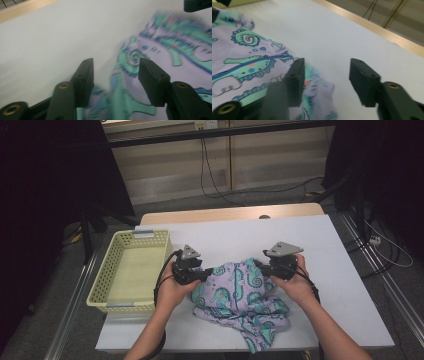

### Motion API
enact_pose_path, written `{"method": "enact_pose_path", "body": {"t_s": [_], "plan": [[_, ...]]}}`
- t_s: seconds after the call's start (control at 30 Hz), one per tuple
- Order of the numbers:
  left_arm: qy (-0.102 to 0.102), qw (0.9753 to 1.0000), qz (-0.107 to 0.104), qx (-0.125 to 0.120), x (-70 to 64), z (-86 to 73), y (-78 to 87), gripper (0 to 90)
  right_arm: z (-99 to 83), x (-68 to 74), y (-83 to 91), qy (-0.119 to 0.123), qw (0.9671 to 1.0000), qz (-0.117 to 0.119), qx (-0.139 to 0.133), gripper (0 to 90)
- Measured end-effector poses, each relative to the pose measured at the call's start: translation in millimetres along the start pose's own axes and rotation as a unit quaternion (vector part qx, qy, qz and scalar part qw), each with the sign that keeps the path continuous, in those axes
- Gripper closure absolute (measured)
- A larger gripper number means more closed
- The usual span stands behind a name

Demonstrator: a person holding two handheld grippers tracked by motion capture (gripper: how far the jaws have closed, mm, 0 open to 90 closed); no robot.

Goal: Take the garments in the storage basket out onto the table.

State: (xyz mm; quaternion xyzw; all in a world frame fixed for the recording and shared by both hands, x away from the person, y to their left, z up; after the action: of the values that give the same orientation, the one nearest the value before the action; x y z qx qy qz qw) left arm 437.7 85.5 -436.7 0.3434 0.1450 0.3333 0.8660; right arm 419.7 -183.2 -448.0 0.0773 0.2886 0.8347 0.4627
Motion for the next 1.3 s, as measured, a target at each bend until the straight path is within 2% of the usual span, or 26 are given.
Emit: {"method": "enact_pose_path", "body": {"t_s": [0.07,0.13,0.2,0.27,0.37,0.4,0.43,0.47,0.5,0.53,0.57,0.63,0.67,0.7,0.73,0.8,0.83,0.9,0.93,0.97,1.03,1.1,1.17,1.23,1.3], "plan": [[0.008,0.9999,0.006,0.011,4.5,0.2,-6.6,32.2,-2.9,-6.6,0.4,-0.013,0.9999,-0.006,0.005,44.1],[0.015,0.9997,0.009,0.016,9.6,-0.1,-13.5,30.2,-4.9,-13.1,0.8,-0.027,0.9996,-0.003,0.009,41.5],[0.022,0.9995,0.014,0.020,15.3,-1.2,-21.6,24.6,-8.7,-18.0,-1.5,-0.045,0.9987,0.006,0.022,39.5],[0.027,0.9992,0.013,0.026,19.0,-3.5,-29.3,23.8,-13.9,-19.8,-6.6,-0.059,0.9976,0.012,0.034,37.3],[0.031,0.9987,0.008,0.040,21.6,-7.1,-37.6,20.6,-19.8,-16.5,-17.7,-0.065,0.9960,0.032,0.053,36.2],[0.028,0.9987,0.009,0.041,21.1,-8.6,-39.3,20.6,-22.5,-14.9,-21.6,-0.068,0.9947,0.035,0.068,36.5],[0.024,0.9987,0.009,0.045,21.1,-10.1,-39.9,20.6,-25.8,-14.2,-25.6,-0.068,0.9938,0.027,0.085,36.6],[0.027,0.9986,0.007,0.044,20.5,-11.5,-40.2,20.6,-29.3,-13.0,-28.7,-0.069,0.9922,0.025,0.101,37.5],[0.026,0.9987,0.007,0.043,21.1,-12.5,-39.7,20.4,-32.9,-11.7,-30.8,-0.070,0.9906,0.028,0.114,40.5],[0.026,0.9987,0.006,0.043,21.3,-13.4,-38.7,20.3,-34.5,-11.2,-30.9,-0.075,0.9902,0.030,0.114,42.8],[0.026,0.9988,0.004,0.041,21.4,-14.2,-37.9,20.2,-34.5,-11.6,-28.9,-0.078,0.9895,0.032,0.118,49.5],[0.025,0.9989,0.003,0.039,21.8,-15.2,-36.7,19.7,-34.8,-11.4,-23.2,-0.076,0.9880,0.045,0.127,66.2],[0.026,0.9990,-0.001,0.036,21.4,-15.2,-36.6,19.6,-36.1,-10.9,-20.6,-0.071,0.9880,0.053,0.127,80.4],[0.023,0.9992,-0.002,0.032,21.8,-14.4,-36.4,19.3,-37.1,-10.3,-17.8,-0.061,0.9879,0.064,0.127,89.3],[0.025,0.9992,-0.006,0.031,21.9,-13.6,-35.9,19.1,-37.9,-11.0,-15.2,-0.057,0.9891,0.062,0.121,89.7],[0.028,0.9994,-0.004,0.020,23.2,-10.8,-35.4,19.3,-37.0,-17.4,-9.8,-0.053,0.9918,0.040,0.109,90.0],[0.028,0.9994,-0.008,0.017,23.6,-9.3,-35.0,19.3,-35.0,-23.3,-6.0,-0.062,0.9932,0.023,0.096,90.0],[0.029,0.9995,-0.010,0.011,23.3,-6.0,-35.9,19.8,-31.3,-36.7,1.5,-0.063,0.9949,-0.022,0.076,89.9],[0.027,0.9995,-0.015,0.009,22.3,-4.3,-37.2,20.8,-31.1,-40.7,2.9,-0.068,0.9951,-0.025,0.068,89.2],[0.020,0.9997,-0.014,0.009,22.1,-2.7,-39.3,21.3,-32.8,-42.1,2.7,-0.076,0.9945,-0.015,0.070,86.9],[0.014,0.9996,-0.025,-0.002,20.3,0.0,-45.0,22.1,-38.1,-43.4,0.6,-0.080,0.9931,-0.026,0.082,69.3],[0.003,0.9997,-0.026,0.003,19.0,1.9,-49.8,23.6,-40.8,-44.2,0.5,-0.089,0.9920,-0.027,0.085,65.3],[0.004,0.9997,-0.024,0.010,18.3,2.8,-54.4,27.5,-39.9,-47.0,2.7,-0.105,0.9912,-0.033,0.074,53.0],[-0.001,0.9995,-0.029,0.014,17.4,2.7,-57.7,29.6,-39.3,-48.5,5.8,-0.108,0.9913,-0.030,0.068,52.2],[-0.006,0.9991,-0.035,0.023,14.6,0.3,-60.8,34.6,-39.6,-49.6,8.4,-0.111,0.9912,-0.028,0.066,47.1]]}}
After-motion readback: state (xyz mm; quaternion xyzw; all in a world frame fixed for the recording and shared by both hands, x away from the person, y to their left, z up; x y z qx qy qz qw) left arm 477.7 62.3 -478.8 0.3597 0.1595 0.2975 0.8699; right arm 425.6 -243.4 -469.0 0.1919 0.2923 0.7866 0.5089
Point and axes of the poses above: each handheld gripper's, and its own axes: y roughly backward along the jaws, z roughly out of its top, x roughly to its left, the point moved 4 cm from there along -y, roughly forward along the jaws, and after that the axes turned 3 degrees about x, right-handed, at the moved point
